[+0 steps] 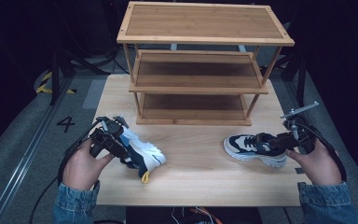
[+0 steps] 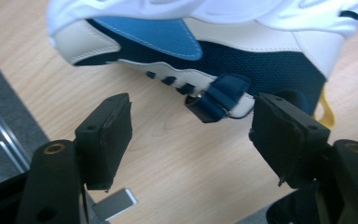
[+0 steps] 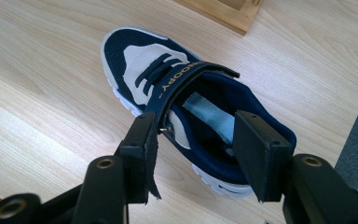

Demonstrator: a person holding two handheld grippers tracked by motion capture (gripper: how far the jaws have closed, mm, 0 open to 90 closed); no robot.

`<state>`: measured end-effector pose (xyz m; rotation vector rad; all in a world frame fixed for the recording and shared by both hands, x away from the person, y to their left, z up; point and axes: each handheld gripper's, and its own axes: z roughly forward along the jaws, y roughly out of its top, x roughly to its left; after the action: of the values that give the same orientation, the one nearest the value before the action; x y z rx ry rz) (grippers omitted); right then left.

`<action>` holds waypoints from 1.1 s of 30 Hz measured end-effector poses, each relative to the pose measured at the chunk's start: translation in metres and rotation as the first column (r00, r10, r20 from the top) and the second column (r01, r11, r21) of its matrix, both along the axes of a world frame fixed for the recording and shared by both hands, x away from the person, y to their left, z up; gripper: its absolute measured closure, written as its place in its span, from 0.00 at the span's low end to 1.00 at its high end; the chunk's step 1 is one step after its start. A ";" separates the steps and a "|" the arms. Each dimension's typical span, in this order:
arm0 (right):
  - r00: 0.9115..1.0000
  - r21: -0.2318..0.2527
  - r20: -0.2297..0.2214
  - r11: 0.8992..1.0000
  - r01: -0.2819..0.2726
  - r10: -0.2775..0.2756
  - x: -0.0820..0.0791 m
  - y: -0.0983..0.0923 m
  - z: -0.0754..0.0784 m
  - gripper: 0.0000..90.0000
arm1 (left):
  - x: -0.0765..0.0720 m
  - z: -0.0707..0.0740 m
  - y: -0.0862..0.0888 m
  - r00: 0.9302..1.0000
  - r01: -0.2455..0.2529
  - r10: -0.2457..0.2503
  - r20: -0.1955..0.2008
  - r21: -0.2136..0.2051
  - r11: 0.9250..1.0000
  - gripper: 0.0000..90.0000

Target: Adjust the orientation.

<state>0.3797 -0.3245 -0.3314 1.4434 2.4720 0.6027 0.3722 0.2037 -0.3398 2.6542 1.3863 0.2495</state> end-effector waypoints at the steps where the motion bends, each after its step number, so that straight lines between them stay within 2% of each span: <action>1: 1.000 0.004 0.010 1.000 -0.002 0.002 -0.001 0.000 0.001 0.56 | -0.002 0.002 0.000 1.000 -0.001 0.001 0.019 -0.005 1.000 0.33; 6: 1.000 0.010 0.026 1.000 -0.005 0.005 -0.002 0.001 0.003 0.56 | -0.002 0.004 0.003 0.999 -0.033 0.034 0.020 -0.039 0.999 0.36; 10: 0.999 0.007 0.031 1.000 -0.013 0.013 -0.003 0.002 0.002 0.56 | -0.002 0.005 0.001 1.000 0.002 -0.001 0.013 -0.075 0.997 0.55; 12: 0.999 0.005 0.035 1.000 -0.012 0.012 -0.003 0.003 0.002 0.56 | -0.001 0.006 -0.001 1.000 0.000 -0.003 -0.020 -0.134 0.991 0.68; 13: 0.999 0.000 0.037 1.000 -0.011 0.011 -0.003 0.004 0.002 0.56 | -0.002 0.007 -0.003 1.000 0.021 -0.022 -0.008 -0.136 0.990 0.75; 14: 0.999 0.004 0.040 1.000 -0.010 0.010 -0.004 0.004 0.001 0.57 | -0.002 0.008 -0.006 0.999 0.039 -0.038 0.005 -0.131 0.991 0.78; 15: 0.999 0.005 0.036 1.000 -0.012 0.012 -0.004 0.005 0.001 0.57 | -0.003 0.008 -0.008 0.999 0.043 -0.044 -0.004 -0.144 0.989 0.81; 16: 0.999 0.004 0.042 1.000 -0.020 0.020 -0.004 0.006 0.001 0.57 | -0.003 0.009 -0.012 0.998 0.060 -0.060 0.004 -0.128 0.990 0.84; 18: 0.999 0.004 0.041 1.000 -0.025 0.025 -0.006 0.007 0.000 0.57 | -0.003 0.008 -0.018 0.998 0.054 -0.052 0.021 -0.100 0.994 0.88; 19: 0.999 0.004 0.041 1.000 -0.026 0.025 -0.007 0.008 -0.001 0.57 | -0.003 0.008 -0.018 0.998 0.054 -0.052 0.021 -0.100 0.994 0.90; 20: 0.999 0.003 0.043 1.000 -0.030 0.030 -0.007 0.009 -0.001 0.57 | -0.001 0.006 -0.025 0.997 0.076 -0.073 0.039 -0.074 0.994 0.95; 24: 0.999 0.004 0.041 1.000 -0.030 0.029 -0.008 0.010 -0.002 0.57 | 0.002 0.002 -0.033 0.994 0.104 -0.102 0.025 -0.077 0.992 0.99; 28: 0.999 -0.001 0.034 1.000 -0.031 0.031 -0.009 0.011 -0.005 0.57 | 0.005 0.001 -0.040 0.993 0.117 -0.117 0.010 -0.164 0.979 1.00; 30: 0.999 -0.004 0.038 0.999 -0.036 0.036 -0.009 0.012 -0.006 0.57 | 0.007 -0.001 -0.046 0.990 0.142 -0.143 0.007 -0.179 0.974 1.00; 32: 0.999 -0.004 0.033 0.999 -0.034 0.034 -0.010 0.013 -0.006 0.57 | 0.008 -0.004 -0.053 0.988 0.153 -0.155 -0.002 -0.165 0.974 1.00; 33: 0.999 -0.005 0.035 0.999 -0.037 0.038 -0.010 0.012 -0.006 0.57 | 0.010 -0.006 -0.057 0.987 0.159 -0.163 -0.010 -0.173 0.972 1.00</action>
<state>0.3697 -0.3121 -0.3376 1.3757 2.4765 0.6250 0.3819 0.1470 -0.3455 2.6148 1.1343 0.0760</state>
